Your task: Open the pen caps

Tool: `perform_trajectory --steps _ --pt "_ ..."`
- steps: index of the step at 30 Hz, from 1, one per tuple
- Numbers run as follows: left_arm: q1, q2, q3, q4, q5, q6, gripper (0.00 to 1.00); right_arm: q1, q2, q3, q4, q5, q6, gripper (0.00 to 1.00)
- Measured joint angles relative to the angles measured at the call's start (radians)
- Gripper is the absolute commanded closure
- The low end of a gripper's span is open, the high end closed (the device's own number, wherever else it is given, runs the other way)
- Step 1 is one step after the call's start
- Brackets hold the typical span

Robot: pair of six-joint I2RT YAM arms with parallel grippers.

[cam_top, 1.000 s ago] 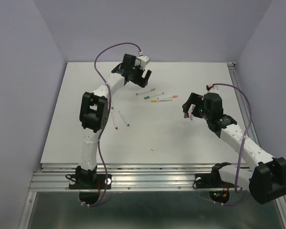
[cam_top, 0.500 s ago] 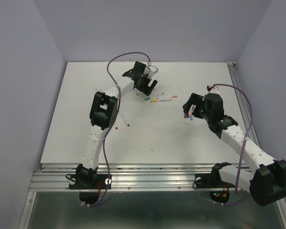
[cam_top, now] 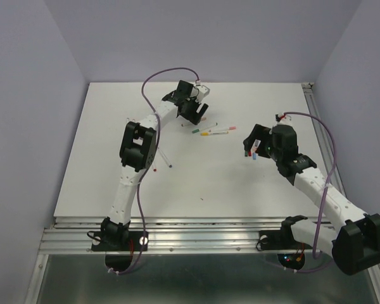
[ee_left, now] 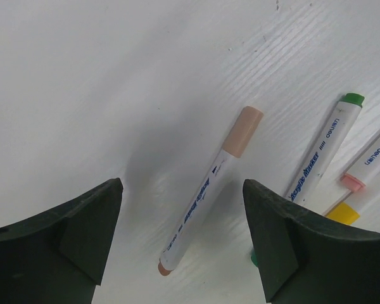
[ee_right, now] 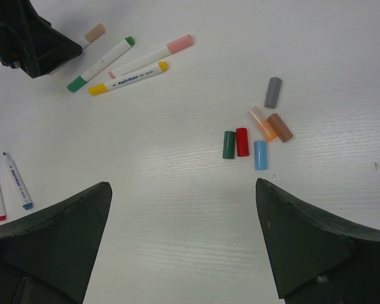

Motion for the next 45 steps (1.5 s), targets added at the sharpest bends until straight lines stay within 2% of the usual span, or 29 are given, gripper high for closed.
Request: perform_trajectory --steps 7,9,13,14,17,18,19,21,22,32,37,41,45 --pt "0.0 0.04 0.035 -0.021 0.014 0.014 0.25 0.0 -0.002 0.0 0.0 0.013 0.0 0.0" --pt "0.0 0.042 0.036 -0.029 0.012 0.016 0.37 0.0 -0.004 0.0 0.0 0.016 0.0 0.0" --pt "-0.002 0.045 0.043 -0.043 0.014 0.015 0.51 0.0 -0.012 0.0 0.0 0.023 0.0 0.0" --pt "-0.005 0.046 0.047 -0.048 0.012 0.016 0.59 0.0 -0.014 0.0 0.0 0.025 0.0 0.0" --pt "-0.011 0.049 0.051 -0.057 0.001 0.017 0.65 0.0 -0.017 -0.002 0.001 0.028 0.0 0.0" --pt "-0.014 0.049 0.051 -0.059 -0.005 0.02 0.72 0.0 -0.02 -0.003 0.0 0.03 0.0 0.0" --pt "-0.015 0.049 0.051 -0.06 -0.006 0.021 0.74 0.0 -0.023 -0.005 0.0 0.033 0.0 0.0" --pt "-0.018 0.049 0.051 -0.061 -0.014 0.025 0.92 0.0 -0.03 -0.011 0.003 0.039 0.0 0.0" --pt "-0.02 0.049 0.05 -0.061 -0.023 0.025 0.98 0.0 -0.035 -0.014 0.003 0.04 0.0 0.0" --pt "-0.026 0.045 0.047 -0.04 -0.088 -0.024 1.0 0.0 -0.071 -0.038 0.007 0.04 0.0 0.0" --pt "-0.007 -0.016 -0.023 -0.027 -0.116 -0.1 1.0 0.0 -0.087 -0.05 0.019 -0.002 -0.005 0.0" --pt "0.014 -0.194 -0.227 0.062 -0.109 -0.179 1.0 0.0 -0.145 -0.084 0.053 -0.055 -0.011 0.0" --pt "0.032 -0.555 -0.616 0.249 -0.063 -0.297 1.0 0.0 -0.202 -0.119 0.113 -0.139 -0.017 0.0"
